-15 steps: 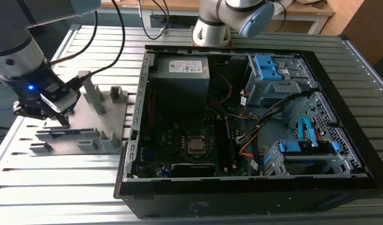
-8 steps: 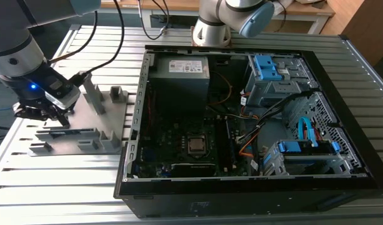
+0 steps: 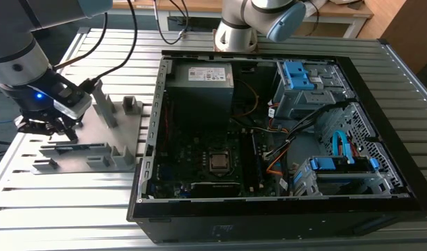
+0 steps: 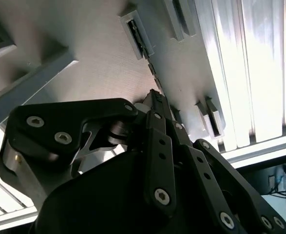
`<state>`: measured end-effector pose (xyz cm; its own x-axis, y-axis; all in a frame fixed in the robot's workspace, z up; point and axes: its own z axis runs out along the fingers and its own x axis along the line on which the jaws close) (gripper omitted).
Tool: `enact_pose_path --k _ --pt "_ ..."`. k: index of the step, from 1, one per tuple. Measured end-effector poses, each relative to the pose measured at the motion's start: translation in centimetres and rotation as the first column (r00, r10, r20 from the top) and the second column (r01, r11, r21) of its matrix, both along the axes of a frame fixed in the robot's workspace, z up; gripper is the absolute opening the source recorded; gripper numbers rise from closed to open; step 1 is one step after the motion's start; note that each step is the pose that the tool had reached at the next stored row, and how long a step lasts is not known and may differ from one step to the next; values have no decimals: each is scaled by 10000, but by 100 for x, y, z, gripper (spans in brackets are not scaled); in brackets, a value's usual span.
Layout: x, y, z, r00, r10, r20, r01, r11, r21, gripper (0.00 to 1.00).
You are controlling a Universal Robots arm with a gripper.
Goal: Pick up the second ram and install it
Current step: 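Pick up the second ram and move it above second insertion slot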
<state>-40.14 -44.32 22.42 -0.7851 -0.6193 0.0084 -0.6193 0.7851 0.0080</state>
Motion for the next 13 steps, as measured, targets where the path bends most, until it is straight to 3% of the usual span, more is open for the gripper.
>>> enact_pose_path --k 7,13 --pt "0 0 0 9973 734 0 -734 9973 0 10" --pt "0 0 0 9912 1325 -1 -1325 9912 0 10"
